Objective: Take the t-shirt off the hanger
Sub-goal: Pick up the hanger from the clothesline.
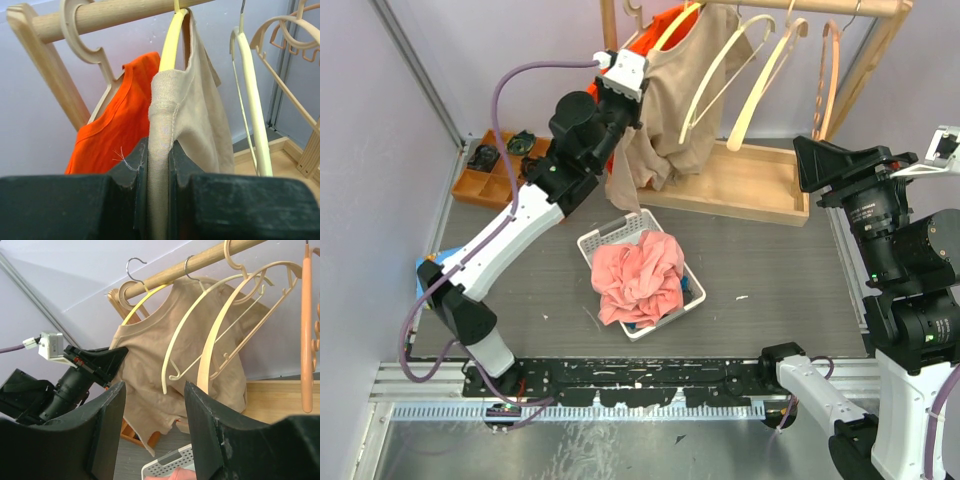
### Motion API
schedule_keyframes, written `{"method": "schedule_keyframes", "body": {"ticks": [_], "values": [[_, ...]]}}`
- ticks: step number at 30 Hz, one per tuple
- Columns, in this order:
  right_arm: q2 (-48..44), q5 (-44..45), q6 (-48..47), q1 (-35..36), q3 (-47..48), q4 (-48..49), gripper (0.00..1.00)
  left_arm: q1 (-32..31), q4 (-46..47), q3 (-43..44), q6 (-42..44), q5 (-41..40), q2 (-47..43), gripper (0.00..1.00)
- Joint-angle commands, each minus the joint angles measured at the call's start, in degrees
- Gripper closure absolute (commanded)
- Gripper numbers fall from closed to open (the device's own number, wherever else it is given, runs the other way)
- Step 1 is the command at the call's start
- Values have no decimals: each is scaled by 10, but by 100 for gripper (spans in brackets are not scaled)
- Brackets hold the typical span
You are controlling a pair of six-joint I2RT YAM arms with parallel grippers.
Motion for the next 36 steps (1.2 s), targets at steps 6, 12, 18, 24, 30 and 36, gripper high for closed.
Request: {"method": "schedule_keyframes", "body": {"ticks": [6, 12, 18, 24, 30, 36], "values": [[7, -24, 5, 1, 10, 26, 44, -1, 54, -94, -20, -16, -161, 100], [15, -50, 25, 1, -2, 45, 44, -5, -11, -156, -55, 1, -245, 100], [38, -88, 52, 1, -11, 67, 44, -24, -87, -198, -83, 27, -326, 100], [87, -145, 67, 1, 16, 81, 45, -65, -145, -217, -103, 25, -371, 100], [147, -205, 102, 1, 53, 90, 47, -117, -163, -224, -83, -14, -380, 100], [175, -217, 127, 2, 69, 104, 50, -154, -148, -212, -76, -28, -358, 100]]}}
